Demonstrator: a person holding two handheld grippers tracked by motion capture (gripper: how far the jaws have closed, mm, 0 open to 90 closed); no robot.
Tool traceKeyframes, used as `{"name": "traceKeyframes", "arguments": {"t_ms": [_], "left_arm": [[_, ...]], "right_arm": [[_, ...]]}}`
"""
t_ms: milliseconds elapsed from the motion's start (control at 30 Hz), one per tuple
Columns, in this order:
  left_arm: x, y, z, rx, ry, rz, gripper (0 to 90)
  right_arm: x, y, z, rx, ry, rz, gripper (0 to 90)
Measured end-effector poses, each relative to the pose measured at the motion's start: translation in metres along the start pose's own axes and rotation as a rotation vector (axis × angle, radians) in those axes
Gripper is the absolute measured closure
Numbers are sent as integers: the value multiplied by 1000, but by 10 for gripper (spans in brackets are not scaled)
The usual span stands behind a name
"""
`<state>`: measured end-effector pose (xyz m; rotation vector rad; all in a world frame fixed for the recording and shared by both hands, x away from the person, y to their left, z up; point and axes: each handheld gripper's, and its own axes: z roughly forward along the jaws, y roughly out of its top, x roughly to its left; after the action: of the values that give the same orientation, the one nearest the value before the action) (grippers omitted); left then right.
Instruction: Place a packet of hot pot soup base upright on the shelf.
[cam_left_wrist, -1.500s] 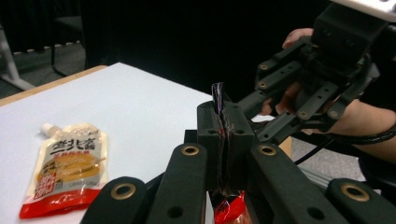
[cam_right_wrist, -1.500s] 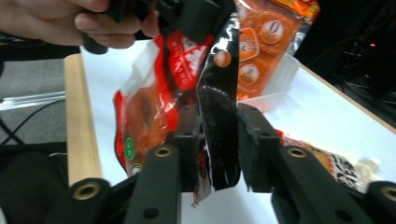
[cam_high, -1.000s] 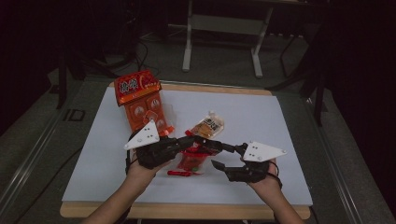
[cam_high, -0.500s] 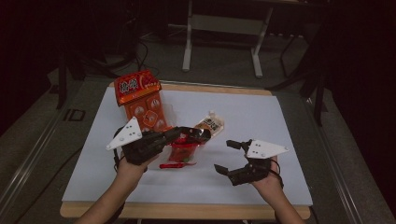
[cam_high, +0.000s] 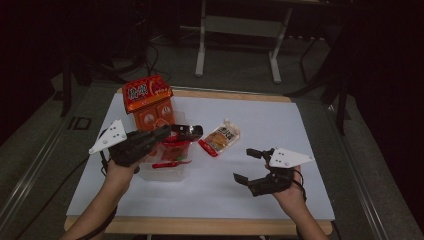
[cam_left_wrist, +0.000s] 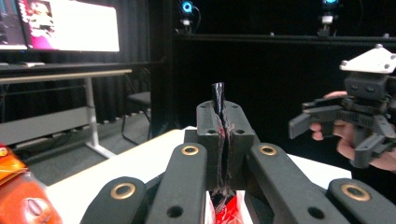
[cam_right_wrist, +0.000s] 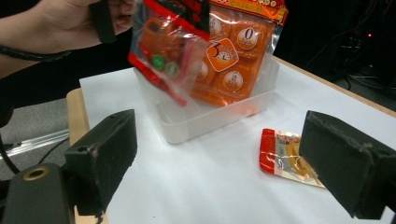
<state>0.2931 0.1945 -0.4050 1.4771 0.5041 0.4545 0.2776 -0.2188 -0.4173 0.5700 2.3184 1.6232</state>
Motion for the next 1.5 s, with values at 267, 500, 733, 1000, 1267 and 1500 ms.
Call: {"name": "traceKeyframes", "arguments": {"t_ms": [267, 500, 733, 1000, 1267, 1500], "left_arm": [[25, -14, -3, 7, 9, -19, 879], [38, -28, -1, 5, 25, -20, 879], [43, -38, 3, 41, 36, 2, 879], [48, -42, 1, 58, 40, 6, 878], [54, -47, -4, 59, 38, 28, 878], [57, -47, -4, 45, 37, 18, 877]], "right_arm": [[-1, -2, 1, 6, 4, 2, 126], [-3, -4, 1, 6, 9, 13, 127], [-3, -5, 2, 8, 15, 17, 128], [-3, -7, 3, 13, 22, 22, 129], [-3, -7, 4, 13, 31, 27, 130], [-2, -8, 6, 18, 37, 32, 131]]}}
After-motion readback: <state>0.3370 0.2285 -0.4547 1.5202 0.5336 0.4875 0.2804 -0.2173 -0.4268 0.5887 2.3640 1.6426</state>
